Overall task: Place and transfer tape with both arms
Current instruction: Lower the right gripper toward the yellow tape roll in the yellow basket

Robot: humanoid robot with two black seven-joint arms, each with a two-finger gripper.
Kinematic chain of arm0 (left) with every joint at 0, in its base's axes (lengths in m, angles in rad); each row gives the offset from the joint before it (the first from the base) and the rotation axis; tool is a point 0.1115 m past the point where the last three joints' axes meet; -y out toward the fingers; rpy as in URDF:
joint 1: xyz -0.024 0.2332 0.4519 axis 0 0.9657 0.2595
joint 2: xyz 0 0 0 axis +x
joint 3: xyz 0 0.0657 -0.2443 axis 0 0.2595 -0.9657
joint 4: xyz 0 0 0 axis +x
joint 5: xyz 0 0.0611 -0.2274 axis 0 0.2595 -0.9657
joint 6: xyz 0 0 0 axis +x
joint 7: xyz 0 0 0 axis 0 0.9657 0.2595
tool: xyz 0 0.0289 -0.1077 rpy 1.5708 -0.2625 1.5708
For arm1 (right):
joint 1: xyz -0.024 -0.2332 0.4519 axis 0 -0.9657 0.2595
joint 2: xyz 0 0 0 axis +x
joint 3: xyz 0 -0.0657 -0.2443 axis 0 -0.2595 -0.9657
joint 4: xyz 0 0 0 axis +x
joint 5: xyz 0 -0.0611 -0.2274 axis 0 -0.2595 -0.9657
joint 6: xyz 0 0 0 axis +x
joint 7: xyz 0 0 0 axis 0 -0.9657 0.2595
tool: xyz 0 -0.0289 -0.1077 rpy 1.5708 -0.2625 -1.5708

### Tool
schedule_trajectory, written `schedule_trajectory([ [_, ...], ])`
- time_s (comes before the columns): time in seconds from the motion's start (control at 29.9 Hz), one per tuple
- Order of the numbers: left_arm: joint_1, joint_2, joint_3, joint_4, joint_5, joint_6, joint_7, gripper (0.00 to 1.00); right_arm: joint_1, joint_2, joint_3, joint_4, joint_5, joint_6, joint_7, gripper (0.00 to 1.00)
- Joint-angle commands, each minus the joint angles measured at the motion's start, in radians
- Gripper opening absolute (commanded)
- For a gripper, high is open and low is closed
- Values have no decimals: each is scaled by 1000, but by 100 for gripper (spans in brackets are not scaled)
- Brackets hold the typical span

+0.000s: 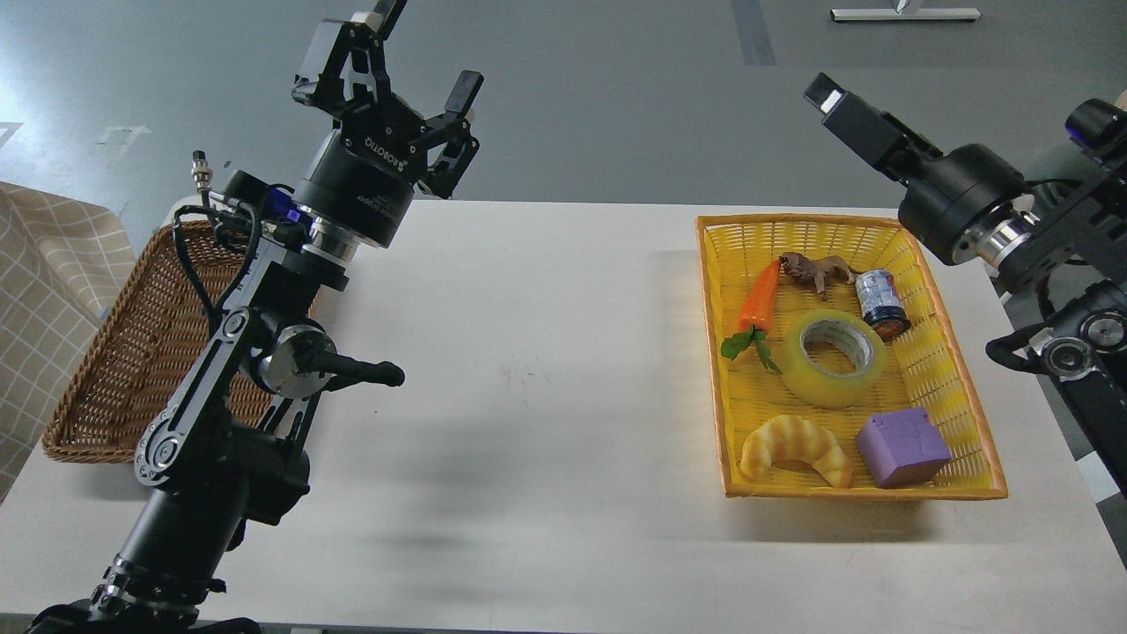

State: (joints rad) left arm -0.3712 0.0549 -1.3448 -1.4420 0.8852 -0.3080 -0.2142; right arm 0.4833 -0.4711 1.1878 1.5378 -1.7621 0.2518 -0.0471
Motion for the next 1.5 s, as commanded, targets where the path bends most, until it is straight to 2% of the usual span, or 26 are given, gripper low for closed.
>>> schedule_trajectory([
  [0.0, 3, -1, 0, 0, -2, 1, 1, 98, 1, -72, -72, 7, -54, 0, -3, 100],
  [0.13, 3, 0, 1, 0, -2, 1, 1, 98, -17, -110, -103, -2, -63, 3, -20, 100],
  [0.23, 3, 2, 0, 0, -2, 0, 1, 98, -51, -171, -103, -4, -80, 49, -20, 100],
  [0.33, 5, 3, 0, 0, -2, 1, 1, 98, -63, -173, -105, -36, -109, 58, -20, 100],
  [0.7, 15, 5, 0, 0, -2, 1, 1, 98, -77, -121, -106, -205, -154, 58, -16, 100],
  [1.07, 18, 5, 0, 0, -2, 1, 1, 98, -101, -61, -148, -263, -177, 76, -16, 100],
  [1.47, 18, 13, 0, -6, -2, 1, 1, 98, -140, -60, -154, -312, -209, 81, -11, 100],
])
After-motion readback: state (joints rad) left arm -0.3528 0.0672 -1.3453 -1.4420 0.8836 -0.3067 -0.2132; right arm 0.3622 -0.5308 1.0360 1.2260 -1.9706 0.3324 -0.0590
